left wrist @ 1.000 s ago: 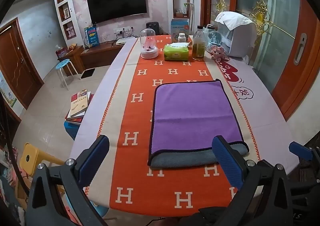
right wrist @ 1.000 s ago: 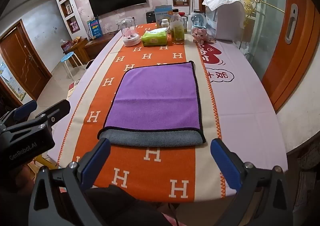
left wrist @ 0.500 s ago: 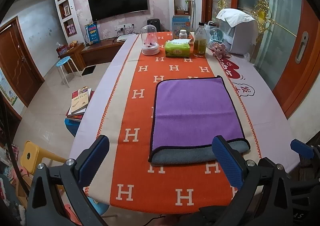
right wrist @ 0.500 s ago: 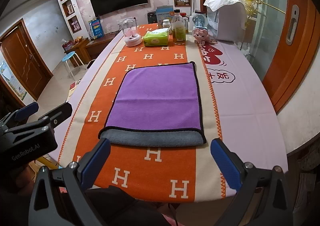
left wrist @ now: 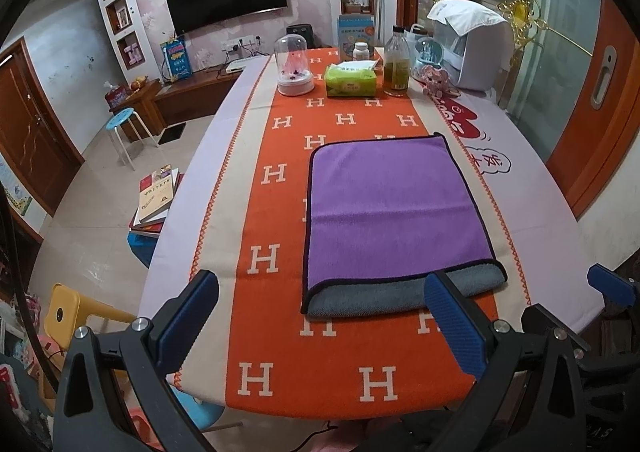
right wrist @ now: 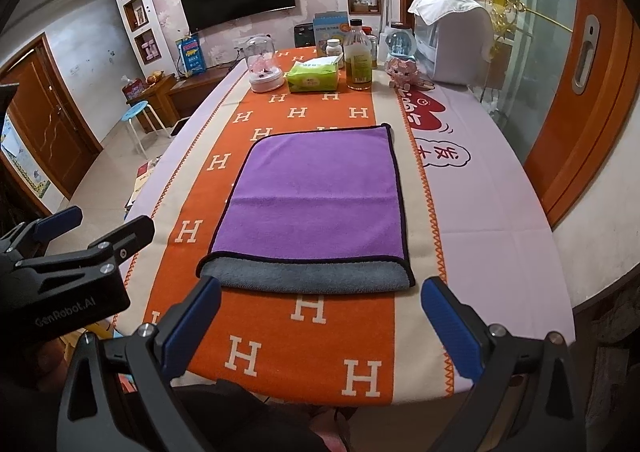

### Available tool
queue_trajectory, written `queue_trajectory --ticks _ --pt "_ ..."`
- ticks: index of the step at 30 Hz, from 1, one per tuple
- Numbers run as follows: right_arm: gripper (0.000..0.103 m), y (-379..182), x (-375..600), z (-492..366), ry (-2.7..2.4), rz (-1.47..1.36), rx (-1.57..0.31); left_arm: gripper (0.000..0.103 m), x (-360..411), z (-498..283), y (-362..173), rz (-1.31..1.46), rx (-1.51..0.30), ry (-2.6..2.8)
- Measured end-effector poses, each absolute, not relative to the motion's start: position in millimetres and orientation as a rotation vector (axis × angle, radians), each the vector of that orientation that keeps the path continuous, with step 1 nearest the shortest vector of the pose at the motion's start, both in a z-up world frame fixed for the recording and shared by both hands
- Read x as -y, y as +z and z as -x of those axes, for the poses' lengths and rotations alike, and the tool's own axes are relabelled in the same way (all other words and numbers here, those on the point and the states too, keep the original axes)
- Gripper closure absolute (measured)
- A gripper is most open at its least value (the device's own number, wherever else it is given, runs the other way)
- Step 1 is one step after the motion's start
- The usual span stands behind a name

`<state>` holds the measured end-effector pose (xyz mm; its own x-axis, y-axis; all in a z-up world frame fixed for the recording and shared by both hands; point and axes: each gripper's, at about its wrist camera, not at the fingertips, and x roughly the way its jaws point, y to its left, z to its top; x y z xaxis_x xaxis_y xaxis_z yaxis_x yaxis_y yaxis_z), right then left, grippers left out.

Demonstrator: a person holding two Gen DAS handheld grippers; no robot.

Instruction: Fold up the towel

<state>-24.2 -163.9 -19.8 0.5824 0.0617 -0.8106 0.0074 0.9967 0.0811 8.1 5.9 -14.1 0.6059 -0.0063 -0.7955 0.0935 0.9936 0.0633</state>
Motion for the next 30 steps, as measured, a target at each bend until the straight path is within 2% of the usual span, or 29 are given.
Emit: queue_trajectory --ticks 15,30 --pt "0.003 -34.5 153.1 25.9 -0.051 -0.118 -0.939 0.001 -29.4 -24.1 -39.5 -0.093 -0.993 -0.167" --pt "0.003 -46.2 154.4 32.6 -0.090 -0.087 -0.852 0.001 -37.3 -42.6 -67.0 -0.112 -1.058 -0.271"
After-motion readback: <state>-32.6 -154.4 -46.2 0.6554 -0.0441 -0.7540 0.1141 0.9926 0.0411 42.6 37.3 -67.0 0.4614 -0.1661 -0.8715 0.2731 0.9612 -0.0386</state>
